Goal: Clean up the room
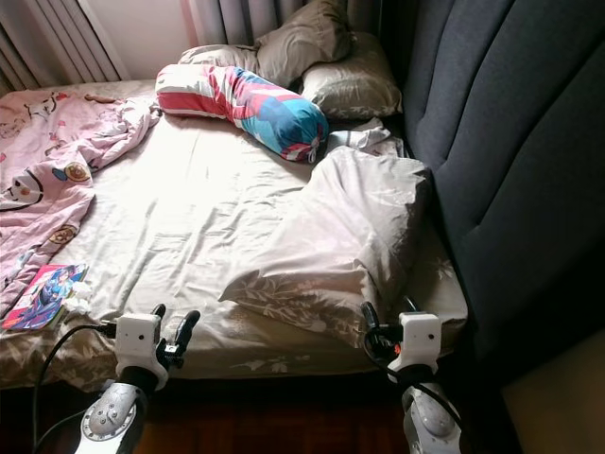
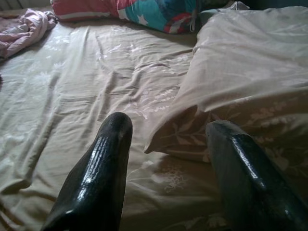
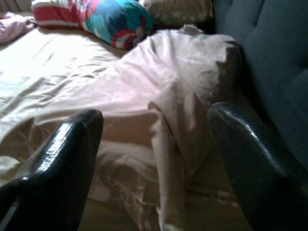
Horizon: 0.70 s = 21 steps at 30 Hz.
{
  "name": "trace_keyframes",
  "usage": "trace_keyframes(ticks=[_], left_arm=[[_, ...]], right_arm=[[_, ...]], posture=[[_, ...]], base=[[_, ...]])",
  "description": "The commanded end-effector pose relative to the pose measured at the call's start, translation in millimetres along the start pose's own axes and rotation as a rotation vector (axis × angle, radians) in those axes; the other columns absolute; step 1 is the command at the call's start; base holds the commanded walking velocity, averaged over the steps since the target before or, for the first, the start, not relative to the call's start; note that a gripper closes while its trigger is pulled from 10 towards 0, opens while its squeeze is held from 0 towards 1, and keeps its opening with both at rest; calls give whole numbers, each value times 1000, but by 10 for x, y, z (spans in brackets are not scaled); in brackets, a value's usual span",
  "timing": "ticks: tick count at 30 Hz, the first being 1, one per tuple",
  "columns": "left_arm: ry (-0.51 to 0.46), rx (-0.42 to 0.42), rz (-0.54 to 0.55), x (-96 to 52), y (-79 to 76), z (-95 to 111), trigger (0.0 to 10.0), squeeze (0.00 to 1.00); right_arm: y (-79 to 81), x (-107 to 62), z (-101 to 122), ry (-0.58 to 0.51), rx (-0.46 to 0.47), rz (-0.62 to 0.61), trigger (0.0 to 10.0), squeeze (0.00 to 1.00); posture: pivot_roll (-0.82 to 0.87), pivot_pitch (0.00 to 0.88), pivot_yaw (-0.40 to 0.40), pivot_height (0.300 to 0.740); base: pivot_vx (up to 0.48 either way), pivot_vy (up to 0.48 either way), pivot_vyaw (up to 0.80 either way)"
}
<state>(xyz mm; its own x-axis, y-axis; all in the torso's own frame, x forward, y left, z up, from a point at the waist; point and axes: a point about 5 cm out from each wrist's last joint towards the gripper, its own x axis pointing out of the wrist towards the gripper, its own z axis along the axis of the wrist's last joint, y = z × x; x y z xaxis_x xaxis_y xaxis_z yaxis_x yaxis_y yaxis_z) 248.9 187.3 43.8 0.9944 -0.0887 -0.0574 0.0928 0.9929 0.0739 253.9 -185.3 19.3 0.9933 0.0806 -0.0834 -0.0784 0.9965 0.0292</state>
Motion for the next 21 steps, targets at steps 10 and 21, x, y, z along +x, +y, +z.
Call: trace_keyframes(ticks=[10,21], left_arm=[[0,5,8,-41,10,30,10000,0],[-2,-6,14,-35,-20,42,10000,0]], right_arm=[[65,22,23,5,7,13,10000,0],[77,46,54,0,10,22,10000,0]], posture=[[-84,156,41,740],[-85,172,27,740]], base=[[314,0,0],[140,0,0]])
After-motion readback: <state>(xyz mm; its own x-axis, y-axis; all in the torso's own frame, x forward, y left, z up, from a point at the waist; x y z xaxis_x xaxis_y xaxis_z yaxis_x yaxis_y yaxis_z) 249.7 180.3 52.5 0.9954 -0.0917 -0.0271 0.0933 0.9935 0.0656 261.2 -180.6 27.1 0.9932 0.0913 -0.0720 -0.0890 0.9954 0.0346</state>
